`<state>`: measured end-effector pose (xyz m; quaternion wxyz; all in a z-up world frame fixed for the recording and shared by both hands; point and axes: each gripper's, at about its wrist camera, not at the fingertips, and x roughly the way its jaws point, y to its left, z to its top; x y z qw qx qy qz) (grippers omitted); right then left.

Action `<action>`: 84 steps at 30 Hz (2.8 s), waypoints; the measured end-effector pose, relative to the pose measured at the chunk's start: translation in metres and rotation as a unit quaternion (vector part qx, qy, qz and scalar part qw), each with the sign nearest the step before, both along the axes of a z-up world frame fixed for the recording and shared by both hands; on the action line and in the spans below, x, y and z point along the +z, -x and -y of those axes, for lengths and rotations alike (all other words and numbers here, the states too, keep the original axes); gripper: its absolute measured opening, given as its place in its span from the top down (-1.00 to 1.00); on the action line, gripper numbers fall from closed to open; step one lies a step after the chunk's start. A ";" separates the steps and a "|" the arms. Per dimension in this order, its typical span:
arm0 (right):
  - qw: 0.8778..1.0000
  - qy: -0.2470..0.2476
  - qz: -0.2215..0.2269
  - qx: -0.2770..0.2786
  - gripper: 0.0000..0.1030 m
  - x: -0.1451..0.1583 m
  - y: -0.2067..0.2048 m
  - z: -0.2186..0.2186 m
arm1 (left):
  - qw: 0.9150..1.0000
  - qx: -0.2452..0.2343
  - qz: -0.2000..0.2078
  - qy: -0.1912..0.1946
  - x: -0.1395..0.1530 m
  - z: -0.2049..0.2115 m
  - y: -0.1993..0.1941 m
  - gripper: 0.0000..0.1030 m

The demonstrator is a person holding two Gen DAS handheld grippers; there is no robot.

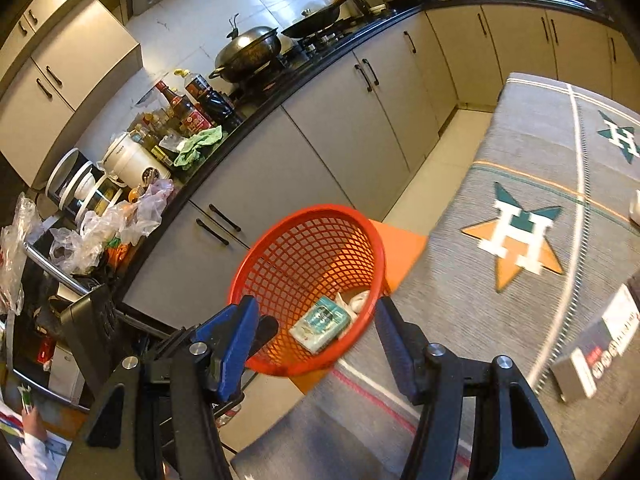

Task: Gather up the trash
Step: 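Move both open tools back over the table toward the remaining trash, then grasp the white-green medicine box with the left tool while the right tool grasps the clear plastic bag, then carry the medicine box and plastic bag with both tools over the red wastebasket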

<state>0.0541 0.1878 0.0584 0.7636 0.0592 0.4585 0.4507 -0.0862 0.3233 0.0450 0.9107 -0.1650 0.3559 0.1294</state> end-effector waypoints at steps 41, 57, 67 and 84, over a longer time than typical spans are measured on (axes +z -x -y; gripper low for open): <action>0.983 -0.038 0.065 -0.169 -0.35 0.003 0.010 0.286 | 0.985 -0.149 -0.041 -0.082 0.001 0.187 -0.042 -0.25; 0.961 -0.138 0.029 -0.237 -0.35 -0.015 0.003 0.380 | 0.978 -0.157 -0.066 -0.121 -0.002 0.242 -0.133 -0.38; 0.962 -0.028 0.054 -0.265 -0.35 -0.023 -0.001 0.362 | 0.979 -0.160 -0.074 -0.107 -0.019 0.236 -0.150 -0.03; 0.962 0.029 0.106 -0.248 0.38 -0.032 0.004 0.331 | 0.981 -0.176 -0.048 -0.062 -0.024 0.228 -0.141 0.35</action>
